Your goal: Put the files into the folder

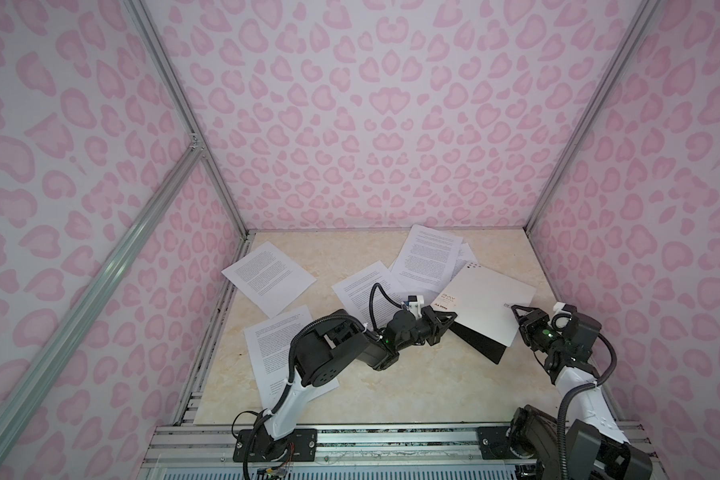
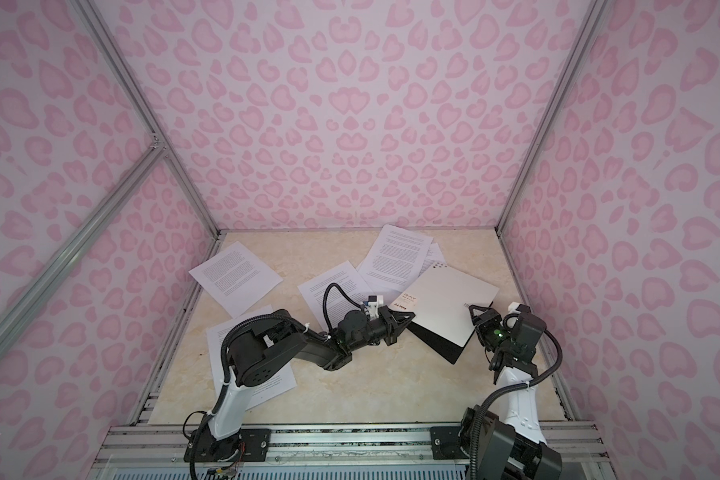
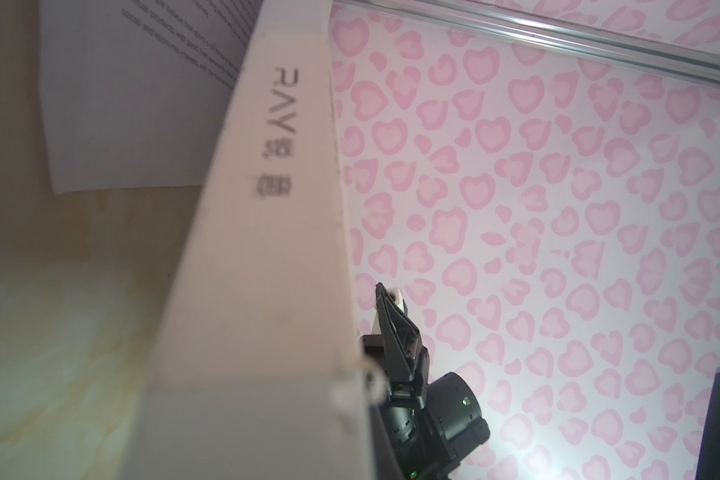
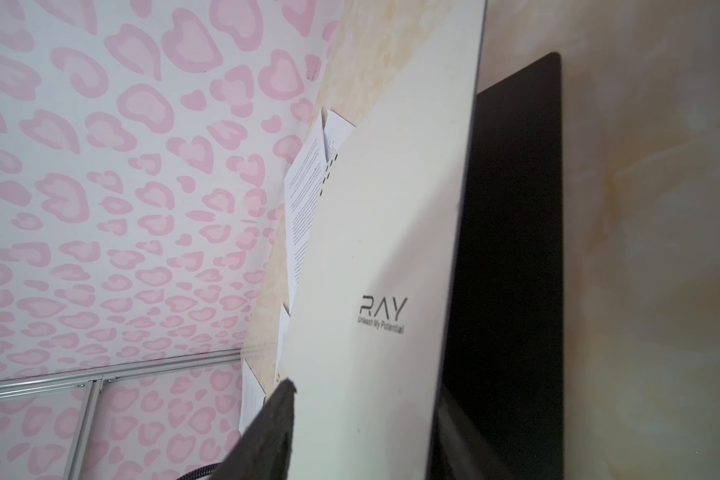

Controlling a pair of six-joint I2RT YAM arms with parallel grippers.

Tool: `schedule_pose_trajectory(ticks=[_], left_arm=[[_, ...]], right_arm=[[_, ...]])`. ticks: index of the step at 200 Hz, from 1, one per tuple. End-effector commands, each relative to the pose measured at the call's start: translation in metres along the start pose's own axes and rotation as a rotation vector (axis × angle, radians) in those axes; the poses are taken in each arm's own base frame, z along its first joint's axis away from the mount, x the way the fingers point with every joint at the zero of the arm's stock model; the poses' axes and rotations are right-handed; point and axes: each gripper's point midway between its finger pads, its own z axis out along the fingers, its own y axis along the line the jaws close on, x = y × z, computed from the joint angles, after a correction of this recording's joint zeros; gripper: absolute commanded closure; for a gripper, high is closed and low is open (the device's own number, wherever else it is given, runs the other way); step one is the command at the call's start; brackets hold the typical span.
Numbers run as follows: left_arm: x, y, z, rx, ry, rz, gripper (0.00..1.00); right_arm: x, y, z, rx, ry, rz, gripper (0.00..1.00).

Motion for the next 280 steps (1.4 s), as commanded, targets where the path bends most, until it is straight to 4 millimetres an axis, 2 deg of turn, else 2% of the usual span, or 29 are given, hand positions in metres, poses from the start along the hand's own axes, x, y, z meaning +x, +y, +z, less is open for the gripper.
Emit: schedule_pose_trajectory(ticks=[1,19,29,56,57,61,83,98,117,132,150,167,174,193,214,246,263,280], left_arm=[[0.003,-0.02,-0.002,0.092,0.01,0.026,0.96],[0.005,-0.025,-0.002,0.093,0.013,0.049,0.96],[0.007,-0.029,-0.002,0.095,0.015,0.069,0.91],[0.014,-0.041,-0.006,0.074,0.012,0.157,0.65],[0.014,-0.042,-0.006,0.073,0.012,0.162,0.6],[0.014,-0.044,-0.007,0.067,0.009,0.177,0.56],[0.018,-0.055,-0.016,0.018,-0.004,0.275,0.41],[0.025,-0.063,-0.021,-0.037,-0.005,0.362,0.26],[0.038,-0.07,-0.032,-0.134,-0.006,0.497,0.18],[0.046,-0.065,-0.045,-0.282,-0.027,0.612,0.12],[0.056,-0.066,-0.063,-0.382,-0.05,0.725,0.09],[0.061,-0.069,-0.089,-0.425,-0.072,0.787,0.06],[0.058,-0.066,-0.107,-0.477,-0.093,0.816,0.04],[0.042,-0.068,-0.155,-0.562,-0.179,0.864,0.0],[0.016,-0.063,-0.212,-0.705,-0.271,0.885,0.02],[-0.03,-0.029,-0.298,-0.84,-0.373,0.729,0.02],[-0.047,-0.012,-0.331,-0.845,-0.425,0.648,0.02],[-0.061,0.002,-0.353,-0.853,-0.463,0.593,0.02]], right_arm=[[-0.001,0.011,-0.001,-0.054,-0.006,0.013,0.67],[-0.002,0.015,-0.003,-0.061,-0.021,0.009,0.87],[-0.002,0.021,-0.004,-0.067,-0.025,-0.001,1.0],[-0.002,0.047,-0.011,-0.087,-0.038,-0.063,1.0],[-0.002,0.049,-0.012,-0.088,-0.038,-0.067,1.0],[-0.002,0.053,-0.013,-0.093,-0.042,-0.077,1.0],[-0.007,0.076,-0.026,-0.108,-0.071,-0.112,1.0],[-0.01,0.091,-0.031,-0.124,-0.073,-0.127,1.0],[-0.012,0.107,-0.033,-0.146,-0.067,-0.139,1.0],[-0.015,0.117,-0.034,-0.151,-0.063,-0.151,1.0],[-0.019,0.125,-0.035,-0.145,-0.067,-0.169,1.0],[-0.019,0.139,-0.038,-0.171,-0.053,-0.186,1.0],[-0.019,0.144,-0.041,-0.174,-0.05,-0.202,1.0],[-0.016,0.153,-0.049,-0.161,-0.04,-0.253,1.0],[-0.006,0.162,-0.055,-0.172,0.0,-0.302,1.0],[0.023,0.168,-0.055,-0.168,0.09,-0.392,1.0],[0.042,0.169,-0.054,-0.16,0.141,-0.448,1.0],[0.055,0.167,-0.055,-0.141,0.165,-0.502,1.0]])
